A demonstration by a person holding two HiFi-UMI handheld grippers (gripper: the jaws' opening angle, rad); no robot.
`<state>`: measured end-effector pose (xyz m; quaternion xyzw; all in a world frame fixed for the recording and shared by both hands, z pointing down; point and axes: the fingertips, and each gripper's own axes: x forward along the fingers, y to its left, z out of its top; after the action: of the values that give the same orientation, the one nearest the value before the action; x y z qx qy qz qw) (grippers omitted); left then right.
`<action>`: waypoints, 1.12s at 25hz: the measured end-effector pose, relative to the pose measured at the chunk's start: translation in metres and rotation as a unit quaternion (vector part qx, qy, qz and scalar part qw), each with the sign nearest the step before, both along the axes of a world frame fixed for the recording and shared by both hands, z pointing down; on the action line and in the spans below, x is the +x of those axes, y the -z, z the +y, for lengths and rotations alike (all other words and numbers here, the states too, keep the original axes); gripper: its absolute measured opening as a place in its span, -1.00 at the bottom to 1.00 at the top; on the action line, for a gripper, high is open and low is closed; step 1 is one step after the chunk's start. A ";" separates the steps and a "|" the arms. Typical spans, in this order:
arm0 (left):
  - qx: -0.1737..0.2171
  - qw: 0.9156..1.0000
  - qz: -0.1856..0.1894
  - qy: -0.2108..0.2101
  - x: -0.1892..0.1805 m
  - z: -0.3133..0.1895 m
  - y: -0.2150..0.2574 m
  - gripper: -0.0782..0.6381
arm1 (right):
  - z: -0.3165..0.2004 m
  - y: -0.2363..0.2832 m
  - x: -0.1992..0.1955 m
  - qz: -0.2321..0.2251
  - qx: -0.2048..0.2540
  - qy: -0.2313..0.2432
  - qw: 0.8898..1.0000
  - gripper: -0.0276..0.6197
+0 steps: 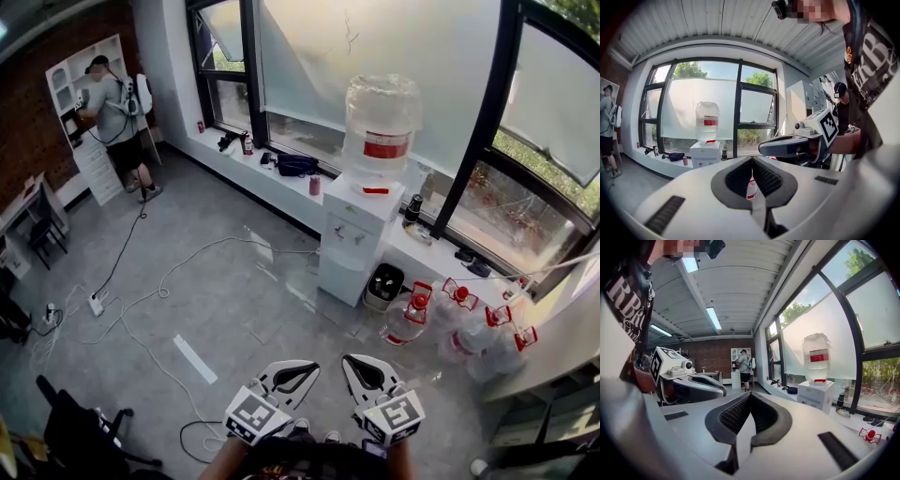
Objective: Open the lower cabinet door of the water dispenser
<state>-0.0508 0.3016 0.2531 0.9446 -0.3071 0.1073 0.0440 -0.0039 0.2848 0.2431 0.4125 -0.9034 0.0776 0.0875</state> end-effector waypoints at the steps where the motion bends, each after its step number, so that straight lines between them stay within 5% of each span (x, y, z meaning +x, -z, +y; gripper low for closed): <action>1: 0.001 1.000 -0.001 -0.002 -0.003 -0.002 -0.001 -0.73 | -0.002 -0.001 -0.002 -0.003 0.000 -0.003 1.000 -0.88; 15: -0.027 0.999 0.006 -0.037 -0.008 -0.034 -0.028 -0.73 | -0.031 -0.031 0.009 -0.014 -0.024 -0.054 0.998 -0.88; 28: -0.042 0.999 -0.006 -0.020 0.042 -0.156 -0.041 -0.73 | -0.159 -0.047 0.072 -0.016 -0.034 -0.051 0.998 -0.86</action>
<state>-0.0085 0.1454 0.2944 0.9472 -0.2832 0.1269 0.0800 0.0684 0.1259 0.2900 0.4531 -0.8796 0.1191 0.0828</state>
